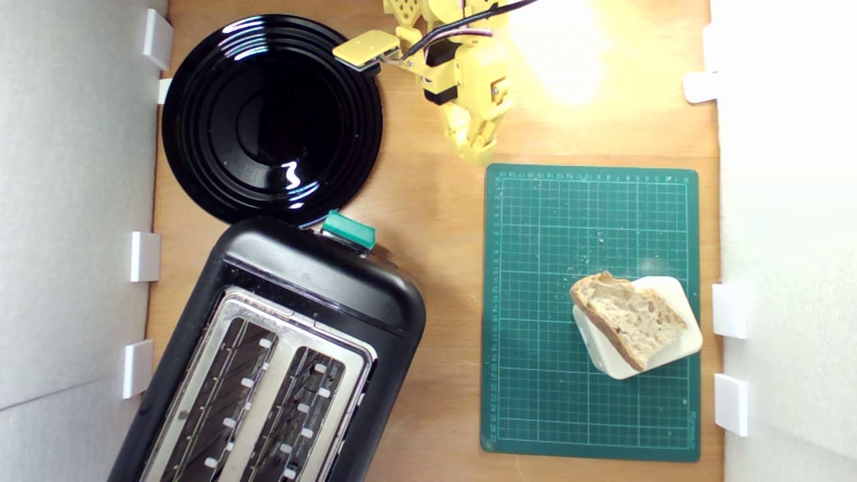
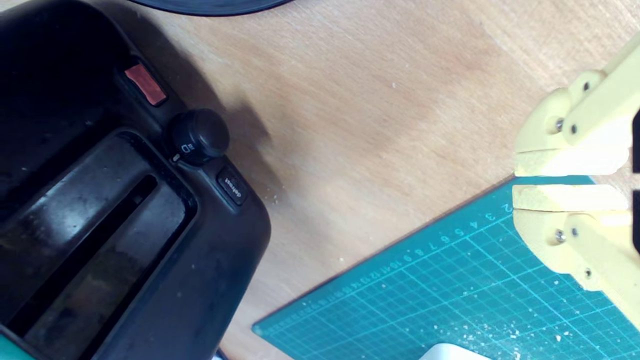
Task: Pick bread and place in toaster
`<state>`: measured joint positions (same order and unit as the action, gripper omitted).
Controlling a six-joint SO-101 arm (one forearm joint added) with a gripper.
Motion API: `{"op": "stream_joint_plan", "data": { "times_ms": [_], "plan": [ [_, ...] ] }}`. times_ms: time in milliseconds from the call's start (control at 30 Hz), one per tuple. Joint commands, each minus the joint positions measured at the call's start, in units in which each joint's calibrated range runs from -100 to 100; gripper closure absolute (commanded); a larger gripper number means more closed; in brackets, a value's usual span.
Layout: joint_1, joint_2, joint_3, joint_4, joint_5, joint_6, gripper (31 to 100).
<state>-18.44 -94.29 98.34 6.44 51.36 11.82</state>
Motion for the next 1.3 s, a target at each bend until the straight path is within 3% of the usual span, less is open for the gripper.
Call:
{"op": "stream_joint_plan", "data": {
  "times_ms": [0, 433, 600, 933, 1100, 1267],
  "plan": [
    [0.8, 4.35, -0.42, 0.27, -6.22, 0.34, 82.6],
    [2.01, 21.08, -0.61, -0.1, -28.92, -0.13, 82.4],
    [2.01, 29.9, -0.51, -3.36, -41.63, -0.18, 82.3],
    [1.84, 50.78, -0.61, -3.36, -67.57, -0.29, 82.4],
    [1.76, 61.84, -0.97, -1.36, -81.05, -1.23, 82.5],
    [2.01, 69.83, -1.06, 7.34, -88.47, -3.53, 82.5]
  ]
}}
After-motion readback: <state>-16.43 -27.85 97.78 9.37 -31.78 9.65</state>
